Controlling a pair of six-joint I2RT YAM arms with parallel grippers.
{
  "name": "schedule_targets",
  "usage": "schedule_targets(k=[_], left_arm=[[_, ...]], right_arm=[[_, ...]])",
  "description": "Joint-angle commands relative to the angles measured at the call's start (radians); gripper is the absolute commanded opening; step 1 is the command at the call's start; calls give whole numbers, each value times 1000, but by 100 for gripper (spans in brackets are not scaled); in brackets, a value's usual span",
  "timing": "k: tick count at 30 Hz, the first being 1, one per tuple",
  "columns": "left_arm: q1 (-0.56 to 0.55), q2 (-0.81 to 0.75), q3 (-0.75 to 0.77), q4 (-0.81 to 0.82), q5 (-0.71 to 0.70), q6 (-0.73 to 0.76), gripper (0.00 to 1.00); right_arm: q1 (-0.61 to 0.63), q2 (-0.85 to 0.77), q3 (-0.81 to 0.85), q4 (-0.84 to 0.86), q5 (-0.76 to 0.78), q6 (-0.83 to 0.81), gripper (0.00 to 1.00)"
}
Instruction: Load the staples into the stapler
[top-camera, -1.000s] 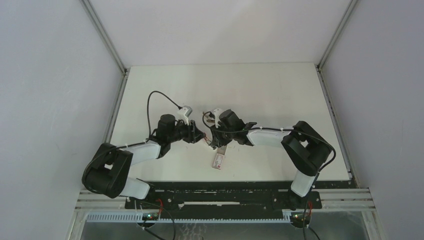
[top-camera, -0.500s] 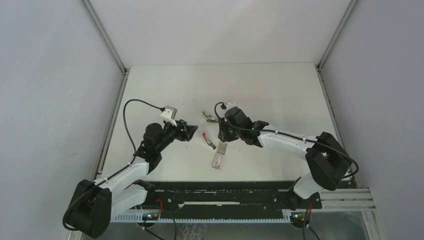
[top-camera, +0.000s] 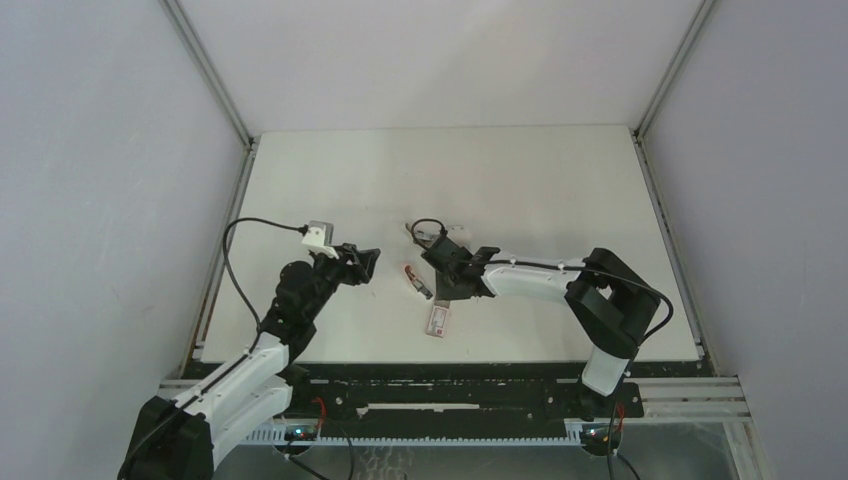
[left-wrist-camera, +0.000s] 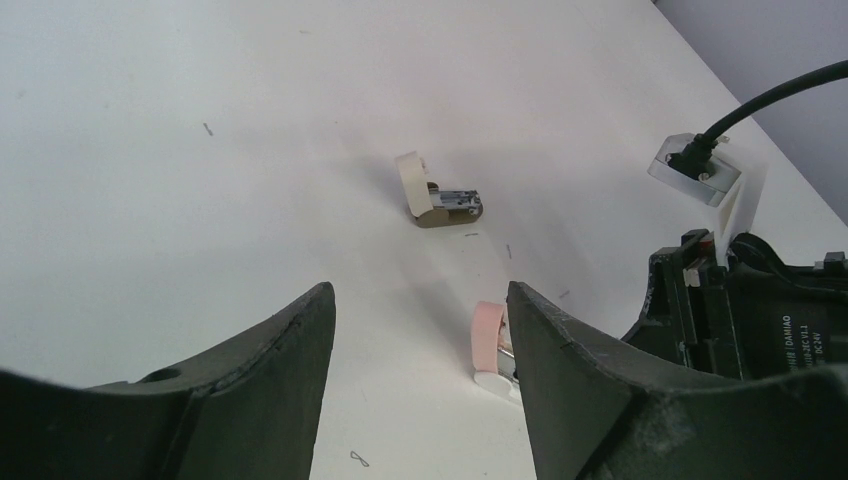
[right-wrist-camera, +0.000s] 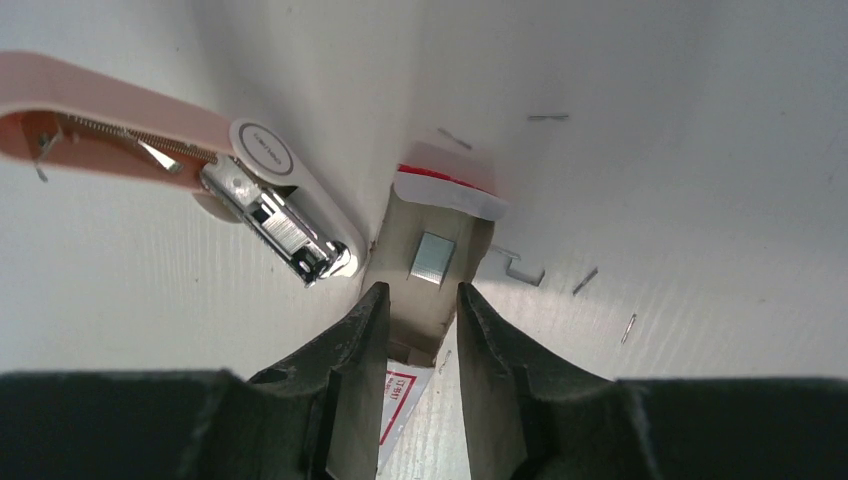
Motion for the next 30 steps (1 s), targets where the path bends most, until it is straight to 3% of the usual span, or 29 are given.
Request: schedule_targets(k=[1, 12, 30], left_arm=[[-5, -25, -20, 13, -34, -12, 68], [-5, -17, -16, 10, -31, -14, 68], [-5, -31, -17, 1, -31, -10, 68]], right_arm=[[14, 9, 57, -39, 70, 60, 29], [18, 25, 82, -44, 75, 47, 22], [20, 85, 113, -57, 89, 33, 23]])
